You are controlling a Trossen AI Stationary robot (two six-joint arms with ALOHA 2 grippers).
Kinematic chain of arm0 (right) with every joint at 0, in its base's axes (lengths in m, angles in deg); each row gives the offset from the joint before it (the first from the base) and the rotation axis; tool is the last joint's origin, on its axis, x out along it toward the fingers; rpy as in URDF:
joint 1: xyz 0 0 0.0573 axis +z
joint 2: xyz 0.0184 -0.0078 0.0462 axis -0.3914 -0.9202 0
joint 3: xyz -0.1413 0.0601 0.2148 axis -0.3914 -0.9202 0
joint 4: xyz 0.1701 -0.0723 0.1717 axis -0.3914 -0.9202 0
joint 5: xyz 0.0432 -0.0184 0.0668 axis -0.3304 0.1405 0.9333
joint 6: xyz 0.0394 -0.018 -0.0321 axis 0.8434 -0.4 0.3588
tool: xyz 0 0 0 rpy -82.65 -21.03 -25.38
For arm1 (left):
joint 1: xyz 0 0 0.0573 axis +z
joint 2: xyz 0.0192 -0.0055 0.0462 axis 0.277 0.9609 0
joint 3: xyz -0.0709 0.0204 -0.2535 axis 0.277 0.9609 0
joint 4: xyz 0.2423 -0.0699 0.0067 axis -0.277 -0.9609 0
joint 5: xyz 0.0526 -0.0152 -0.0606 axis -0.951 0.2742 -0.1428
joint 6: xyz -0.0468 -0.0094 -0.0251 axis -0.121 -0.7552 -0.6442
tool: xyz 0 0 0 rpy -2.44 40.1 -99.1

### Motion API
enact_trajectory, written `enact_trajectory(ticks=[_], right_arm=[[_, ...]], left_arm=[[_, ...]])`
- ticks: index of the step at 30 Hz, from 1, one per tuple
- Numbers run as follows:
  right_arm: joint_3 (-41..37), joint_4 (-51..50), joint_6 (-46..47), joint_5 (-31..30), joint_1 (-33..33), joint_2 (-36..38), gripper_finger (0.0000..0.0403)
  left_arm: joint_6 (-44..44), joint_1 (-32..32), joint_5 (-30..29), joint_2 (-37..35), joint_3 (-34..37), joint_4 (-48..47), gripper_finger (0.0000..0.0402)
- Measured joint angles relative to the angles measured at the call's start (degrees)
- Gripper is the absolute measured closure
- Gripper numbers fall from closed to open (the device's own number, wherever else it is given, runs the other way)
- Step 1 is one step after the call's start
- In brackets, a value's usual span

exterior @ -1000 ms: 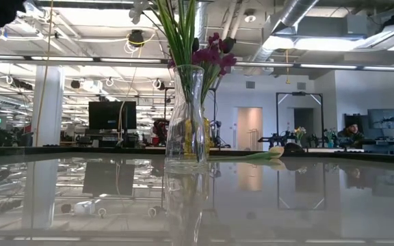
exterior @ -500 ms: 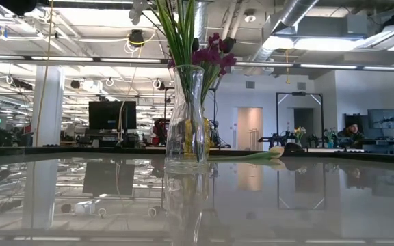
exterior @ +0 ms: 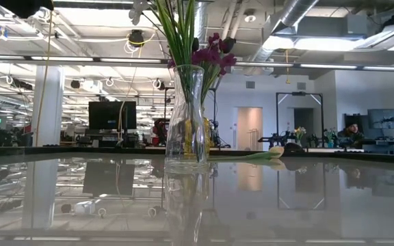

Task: Sort flowers into vase by color
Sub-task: Put the white flowers into the transparent vase

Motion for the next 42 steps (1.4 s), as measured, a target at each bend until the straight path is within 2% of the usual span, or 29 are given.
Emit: enact_trajectory(ticks=[5, 9, 15, 20, 24, 30, 32, 36, 39, 42], right_arm=[[0.0, 0.09, 0.09, 0.0, -0.26, -0.44, 0.0303], [0.0, -0.73, 0.12, 0.0, -0.19, -0.48, 0.0374], [-0.07, -7.48, 1.13, -0.06, 0.54, 4.05, 0.0368], [-0.02, -18.92, -0.36, -1.96, 2.15, 12.94, 0.0369], [-1.71, -27.59, 0.01, -3.37, 3.89, 20.73, 0.0377], [-11.65, -35.01, 5.99, -12.1, 9.26, 31.44, 0.0374], [-17.35, -32.15, 8.37, -14.16, 10.96, 34.15, 0.0368], [-30.25, -17.68, 10.83, -18.19, 12.91, 35.48, 0.0367], [-38.54, -1.55, 10.97, -20.05, 12.44, 33.27, 0.0374], [-43.16, 12.54, 11.99, -20.33, 10.6, 29.5, 0.0375]], left_arm=[[-0.09, 0.0, -1.34, 0.0, 0.0, -0.68, 0.0387], [0.86, 0.0, -2.07, -0.1, -0.02, -2.03, 0.0366], [2.03, 0.0, -3.12, -4.13, 0.0, -9.04, 0.0303], [5.27, 0.0, -11.33, -13.37, 0.0, -21.92, 0.0263], [5.03, 0.0, -16.56, -20.59, 0.0, -33.94, 0.025], [1.13, 0.0, -17.15, -24.61, 0.0, -45.62, 0.0248], [0.73, 0.0, -17.25, -24.42, 0.0, -47.49, 0.0248], [0.6, 0.0, -19.26, -22.58, 0.02, -49.75, 0.0248], [0.55, 0.0, -24.82, -20.66, 0.02, -52.5, 0.0248], [-1.33, 0.0, -31.45, -18.5, 0.04, -56.23, 0.0248]])
